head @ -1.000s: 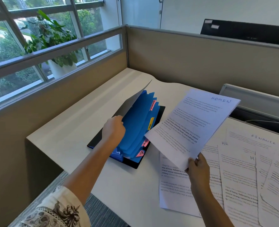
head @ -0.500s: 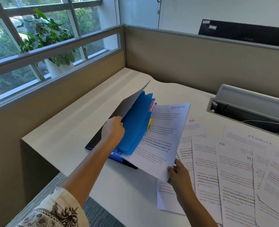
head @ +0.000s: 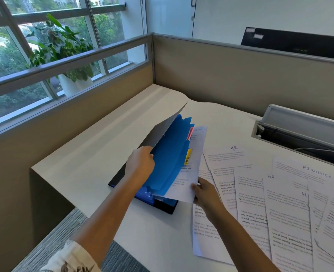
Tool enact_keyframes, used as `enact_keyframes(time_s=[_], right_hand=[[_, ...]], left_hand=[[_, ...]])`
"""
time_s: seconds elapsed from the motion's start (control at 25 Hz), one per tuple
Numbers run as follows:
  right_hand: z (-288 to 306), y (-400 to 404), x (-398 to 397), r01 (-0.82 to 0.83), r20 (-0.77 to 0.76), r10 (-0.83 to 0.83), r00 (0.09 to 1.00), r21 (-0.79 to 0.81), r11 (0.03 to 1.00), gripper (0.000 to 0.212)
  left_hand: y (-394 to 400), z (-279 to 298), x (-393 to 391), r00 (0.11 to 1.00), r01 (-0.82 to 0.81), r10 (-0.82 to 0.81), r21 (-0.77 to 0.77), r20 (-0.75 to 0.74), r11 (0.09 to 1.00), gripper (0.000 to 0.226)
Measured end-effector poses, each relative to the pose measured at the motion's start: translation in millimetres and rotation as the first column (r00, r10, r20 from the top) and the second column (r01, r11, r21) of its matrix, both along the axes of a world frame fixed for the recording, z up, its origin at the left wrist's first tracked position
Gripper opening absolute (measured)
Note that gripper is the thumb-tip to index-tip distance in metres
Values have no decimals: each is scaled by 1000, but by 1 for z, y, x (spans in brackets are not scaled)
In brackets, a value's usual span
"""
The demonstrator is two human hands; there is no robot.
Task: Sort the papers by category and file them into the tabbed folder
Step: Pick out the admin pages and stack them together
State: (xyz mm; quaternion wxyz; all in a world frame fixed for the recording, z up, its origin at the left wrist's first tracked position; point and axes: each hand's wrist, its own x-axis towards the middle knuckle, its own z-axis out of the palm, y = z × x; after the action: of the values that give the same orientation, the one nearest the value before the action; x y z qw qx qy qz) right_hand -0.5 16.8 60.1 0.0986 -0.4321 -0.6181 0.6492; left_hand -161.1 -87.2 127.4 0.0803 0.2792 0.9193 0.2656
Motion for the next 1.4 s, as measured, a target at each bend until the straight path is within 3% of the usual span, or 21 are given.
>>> enact_keyframes(time_s=[0.16, 0.56, 0.76, 1.0, 1.28, 1.4], right_hand=[[-2, -7, -15, 139, -62, -141, 988, -33, 990, 33], [-2, -5, -34, 184, 38, -186, 982, 48, 982, 37], [-4, 7, -40, 244, -9, -244, 970, 50, 968, 20], [-15, 11, -56, 176, -26, -175, 984, 30, 984, 18], [-8, 12, -73, 104, 70, -101, 992, -44, 994, 22], [-8, 14, -82, 108, 86, -96, 992, -145, 984, 20]], left_hand=[[1, 0, -4, 1000, -14, 14, 3, -2, 1000, 19], [-2, -2, 2, 1000, 28, -28, -3, -5, 1000, 21], [-8, 0, 6, 998, 60, -60, -13, -17, 998, 23], [-13, 3, -1, 995, 95, -95, 15, -9, 995, 24], [-22, -2, -1, 992, 123, -122, 11, -14, 992, 22], [-23, -4, -1, 992, 126, -126, 18, 6, 992, 22]])
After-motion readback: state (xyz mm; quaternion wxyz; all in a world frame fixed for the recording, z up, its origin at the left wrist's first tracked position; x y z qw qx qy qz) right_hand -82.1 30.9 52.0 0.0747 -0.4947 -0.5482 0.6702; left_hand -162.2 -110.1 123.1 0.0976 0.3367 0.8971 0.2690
